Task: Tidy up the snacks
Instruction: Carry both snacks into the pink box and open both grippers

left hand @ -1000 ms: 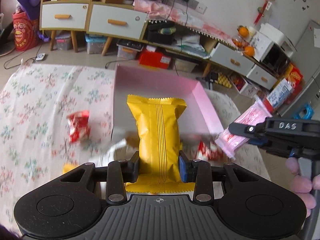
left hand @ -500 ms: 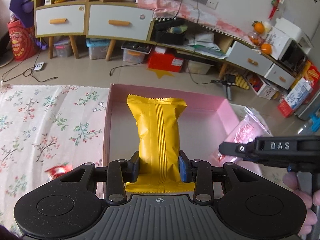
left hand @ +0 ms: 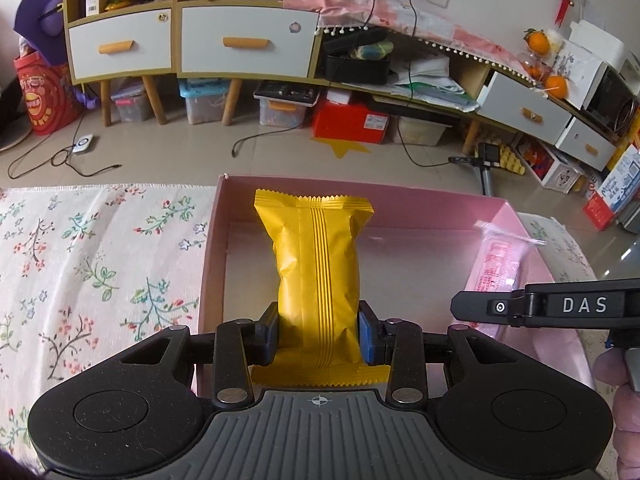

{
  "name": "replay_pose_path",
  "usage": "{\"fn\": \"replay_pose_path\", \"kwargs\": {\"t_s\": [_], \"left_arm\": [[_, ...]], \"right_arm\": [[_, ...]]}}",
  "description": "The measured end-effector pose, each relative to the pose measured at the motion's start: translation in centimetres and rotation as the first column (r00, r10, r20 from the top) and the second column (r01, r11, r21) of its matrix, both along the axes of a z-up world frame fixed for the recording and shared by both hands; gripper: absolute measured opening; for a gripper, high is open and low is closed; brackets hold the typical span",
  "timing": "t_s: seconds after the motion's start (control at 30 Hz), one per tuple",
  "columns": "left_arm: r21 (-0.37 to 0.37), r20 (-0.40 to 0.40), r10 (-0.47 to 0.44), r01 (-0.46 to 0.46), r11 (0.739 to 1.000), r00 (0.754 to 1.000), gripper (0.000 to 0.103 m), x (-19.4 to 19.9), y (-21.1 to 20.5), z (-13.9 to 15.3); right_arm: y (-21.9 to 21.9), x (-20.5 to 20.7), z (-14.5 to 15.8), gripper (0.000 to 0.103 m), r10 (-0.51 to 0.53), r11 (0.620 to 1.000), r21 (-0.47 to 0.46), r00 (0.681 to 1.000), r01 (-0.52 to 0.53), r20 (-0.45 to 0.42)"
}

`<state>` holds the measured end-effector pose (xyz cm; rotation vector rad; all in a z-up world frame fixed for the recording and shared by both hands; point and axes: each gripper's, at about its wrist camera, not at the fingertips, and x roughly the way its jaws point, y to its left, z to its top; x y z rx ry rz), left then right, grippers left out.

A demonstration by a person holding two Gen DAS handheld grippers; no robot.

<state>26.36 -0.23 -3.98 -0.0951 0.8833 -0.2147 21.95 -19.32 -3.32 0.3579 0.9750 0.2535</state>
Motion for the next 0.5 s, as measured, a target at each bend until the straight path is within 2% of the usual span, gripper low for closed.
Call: {"fn": "replay_pose_path", "kwargs": {"t_s": [0.07, 0.13, 0.17, 0.2, 0.23, 0.3, 0.4, 0.5], "left_arm": [[0.005, 0.014, -0.005, 0.005, 1.0, 1.0, 0.039, 0.1, -0.1, 0.0], [-0.009, 0.021, -0.01, 0.011, 1.0, 1.0, 0.048, 0.2, 0.1, 0.1], [-0.014, 0.028, -0.01, 0.011, 1.0, 1.0, 0.052, 0.1, 0.2, 0.3], [-0.016, 0.039, -0.01, 0.01, 1.0, 0.999, 0.063, 0.0, 0.2, 0.4], [-0.016, 0.051, -0.01, 0.011, 1.0, 0.999, 0.068, -0.1, 0.2, 0.6], [-0.017, 0.067, -0.017, 0.018, 1.0, 0.998, 0.073, -0.4, 0.3, 0.9], [-0.011, 0.08, -0.023, 0.024, 1.0, 0.997, 0.085, -1.0, 0.3, 1.5], [-0.009, 0.085, -0.028, 0.029, 1.0, 0.996, 0.089, -2.0, 0.7, 2.2]], "right_arm": [[0.0, 0.1, 0.0, 0.029, -0.006, 1.0, -0.009, 1.0, 0.006, 0.006], [0.0, 0.0, 0.0, 0.037, -0.015, 1.0, -0.015, 1.0, 0.015, 0.014], [-0.1, 0.1, 0.1, 0.049, -0.017, 1.0, -0.014, 1.0, 0.018, 0.019], [-0.1, 0.0, 0.2, 0.054, -0.02, 1.0, -0.012, 0.999, 0.021, 0.028], [-0.2, -0.1, 0.3, 0.055, -0.017, 1.0, -0.002, 0.999, 0.017, 0.037], [-0.3, -0.2, 0.7, 0.063, -0.021, 1.0, -0.003, 0.999, 0.021, 0.046], [-0.6, -0.6, 1.4, 0.068, -0.021, 1.0, -0.011, 0.998, 0.022, 0.066], [-0.8, -1.3, 2.1, 0.073, -0.026, 0.999, -0.021, 0.996, 0.028, 0.085]]}}
